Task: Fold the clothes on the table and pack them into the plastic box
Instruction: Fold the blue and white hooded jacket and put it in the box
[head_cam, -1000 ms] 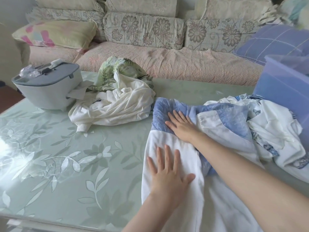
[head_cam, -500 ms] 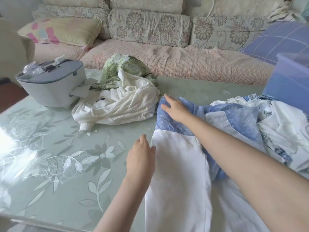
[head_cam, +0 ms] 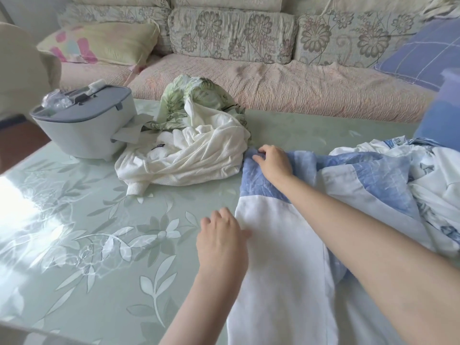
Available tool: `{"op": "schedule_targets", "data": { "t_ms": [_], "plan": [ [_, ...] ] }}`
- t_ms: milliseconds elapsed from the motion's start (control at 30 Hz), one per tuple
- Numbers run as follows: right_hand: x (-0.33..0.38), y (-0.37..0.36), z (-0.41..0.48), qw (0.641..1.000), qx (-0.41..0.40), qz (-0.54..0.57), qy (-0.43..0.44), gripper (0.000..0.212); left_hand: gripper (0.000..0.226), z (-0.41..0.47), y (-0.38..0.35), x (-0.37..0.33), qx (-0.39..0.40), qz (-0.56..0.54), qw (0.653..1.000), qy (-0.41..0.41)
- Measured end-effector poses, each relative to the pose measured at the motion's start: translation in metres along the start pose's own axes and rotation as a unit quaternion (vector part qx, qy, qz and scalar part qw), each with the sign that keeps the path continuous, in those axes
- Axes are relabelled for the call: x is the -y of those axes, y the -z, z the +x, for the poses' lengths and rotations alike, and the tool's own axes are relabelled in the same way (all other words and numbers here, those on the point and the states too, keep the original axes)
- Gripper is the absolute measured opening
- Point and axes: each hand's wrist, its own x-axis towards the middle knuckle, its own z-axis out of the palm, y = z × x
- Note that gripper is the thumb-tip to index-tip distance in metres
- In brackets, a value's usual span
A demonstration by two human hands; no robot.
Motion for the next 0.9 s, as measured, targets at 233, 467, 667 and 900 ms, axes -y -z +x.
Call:
{"op": "schedule_targets", "data": {
  "t_ms": [233, 467, 667, 900],
  "plan": [
    [-0.014, 0.027, -0.059, 0.974, 0.107, -0.17, 0.102, 0.062, 0.082, -0.027, -0.032, -0.027, 0.079, 0.036, 0.982, -0.167],
    [-0.043, 0.015, -0.078, 0.961, 0.191, -0.186, 0.072, 0.066, 0.107, -0.041, -0.052, -0.041, 0.216, 0.022, 0.954, -0.205],
    [-0.06, 0.06, -0.077, 0.994, 0.081, 0.053, 0.06, 0.056, 0.1, -0.034, -0.041, -0.051, 0.136, 0.05, 0.973, -0.182],
    [-0.159, 0.157, -0.126, 0.973, -0.126, -0.009, -0.192, 0.04, 0.061, -0.013, -0.019, -0.08, 0.096, -0.033, 0.975, -0.199]
  ]
}}
